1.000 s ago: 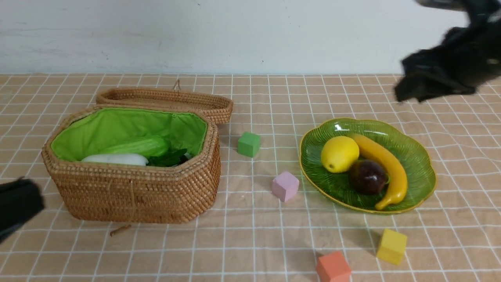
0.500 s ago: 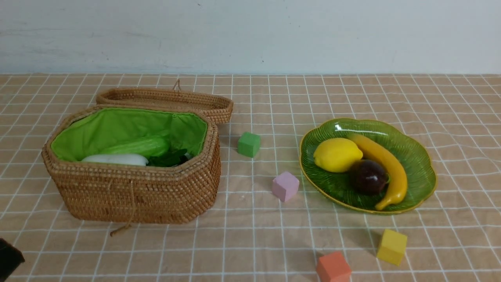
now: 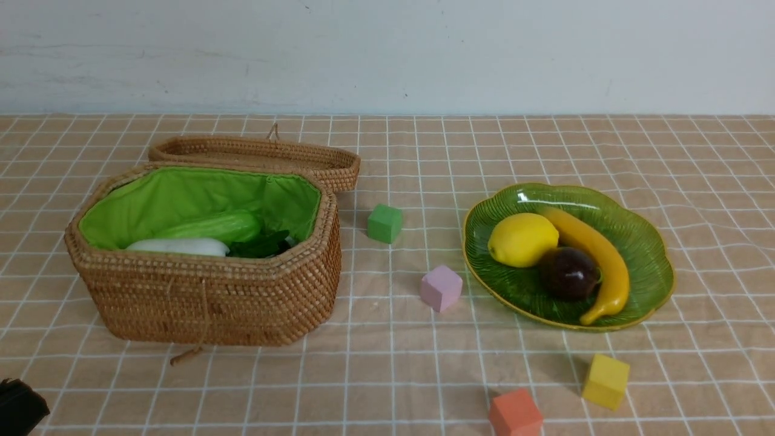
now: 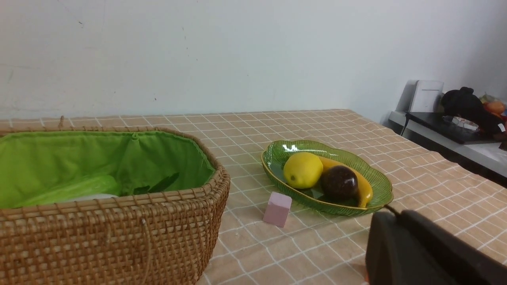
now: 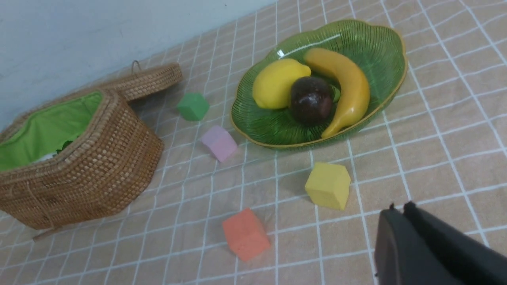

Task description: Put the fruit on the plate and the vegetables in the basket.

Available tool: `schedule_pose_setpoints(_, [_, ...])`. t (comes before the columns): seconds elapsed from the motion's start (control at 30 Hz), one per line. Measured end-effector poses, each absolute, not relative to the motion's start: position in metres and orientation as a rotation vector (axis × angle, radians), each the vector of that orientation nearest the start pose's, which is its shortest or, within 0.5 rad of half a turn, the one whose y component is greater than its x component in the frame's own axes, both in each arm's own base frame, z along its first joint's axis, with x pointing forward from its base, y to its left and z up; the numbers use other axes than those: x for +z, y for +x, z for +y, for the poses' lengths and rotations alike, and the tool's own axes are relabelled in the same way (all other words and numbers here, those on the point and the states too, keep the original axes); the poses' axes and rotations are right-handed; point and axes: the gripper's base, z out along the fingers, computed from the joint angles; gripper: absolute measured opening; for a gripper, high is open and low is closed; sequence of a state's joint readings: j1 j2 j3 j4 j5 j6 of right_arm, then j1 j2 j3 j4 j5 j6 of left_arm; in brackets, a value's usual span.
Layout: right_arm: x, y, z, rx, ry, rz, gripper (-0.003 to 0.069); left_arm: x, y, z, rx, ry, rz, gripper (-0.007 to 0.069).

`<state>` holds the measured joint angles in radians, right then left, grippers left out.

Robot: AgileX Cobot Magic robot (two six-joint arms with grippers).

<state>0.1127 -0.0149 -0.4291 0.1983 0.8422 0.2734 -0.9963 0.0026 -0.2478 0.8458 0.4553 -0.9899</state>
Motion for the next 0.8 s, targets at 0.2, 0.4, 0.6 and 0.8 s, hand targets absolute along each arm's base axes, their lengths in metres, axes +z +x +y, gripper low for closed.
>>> schedule_pose_setpoints(0.2, [0.275, 0.011, 0.012, 0.455, 0.161, 1.852, 0.0018, 0.266, 0.043, -0.012, -0.679, 0.361, 1.552, -0.0013])
schedule_pose_setpoints(0.4, [0.222, 0.043, 0.01, 0.282, 0.073, 1.777, -0.0008, 0.266, 0.043, -0.012, -0.679, 0.361, 1.552, -0.0013])
schedule_pose_setpoints(0.6, [0.184, 0.055, 0.008, 0.239, 0.07, 1.733, -0.0008, 0.266, 0.043, -0.012, -0.679, 0.361, 1.553, -0.0013])
schedule_pose_setpoints(0.8, [0.184, 0.055, 0.005, 0.142, 0.037, 1.732, -0.0008, 0.266, 0.043, -0.012, -0.679, 0.361, 1.553, -0.0013])
